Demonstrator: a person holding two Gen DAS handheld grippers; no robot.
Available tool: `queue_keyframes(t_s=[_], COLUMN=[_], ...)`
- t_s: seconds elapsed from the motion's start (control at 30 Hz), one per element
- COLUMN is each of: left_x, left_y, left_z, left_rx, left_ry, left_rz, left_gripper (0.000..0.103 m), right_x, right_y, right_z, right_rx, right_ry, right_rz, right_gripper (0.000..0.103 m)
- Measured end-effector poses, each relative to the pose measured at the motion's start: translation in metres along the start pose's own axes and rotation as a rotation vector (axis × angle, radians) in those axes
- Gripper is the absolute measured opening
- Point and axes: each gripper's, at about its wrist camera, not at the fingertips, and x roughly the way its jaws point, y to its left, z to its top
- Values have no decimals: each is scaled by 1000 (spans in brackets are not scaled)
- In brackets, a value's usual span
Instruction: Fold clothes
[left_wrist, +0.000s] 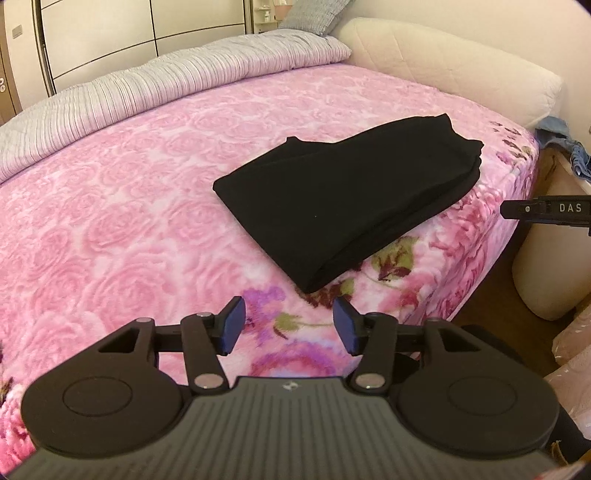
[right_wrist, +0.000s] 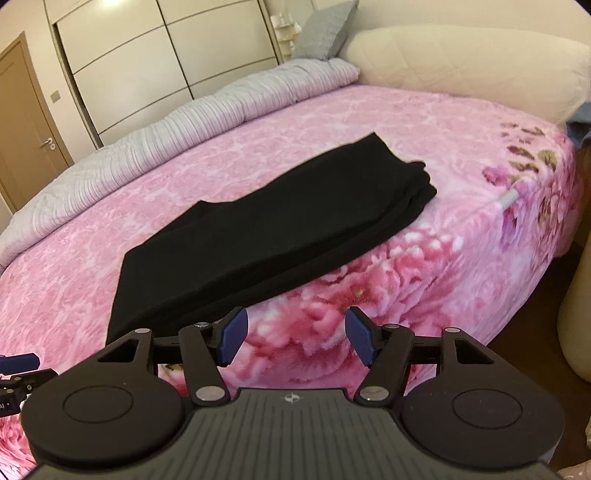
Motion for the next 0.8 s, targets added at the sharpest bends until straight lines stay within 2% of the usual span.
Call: queue_keyframes(t_s=[0.4,0.8], left_x=[-2,31], left_y=[-2,11], left_z=[-1,-1], left_rx=[3,-28], left_ry=[-1,53], left_rz=[2,-5], left_gripper=[52,55], right_x=[-7,19], right_y=[4,7], right_z=[-2,-2], right_rx=[-9,-41], right_ry=[-9,43], right_rz=[6,-15], right_gripper=[63,64])
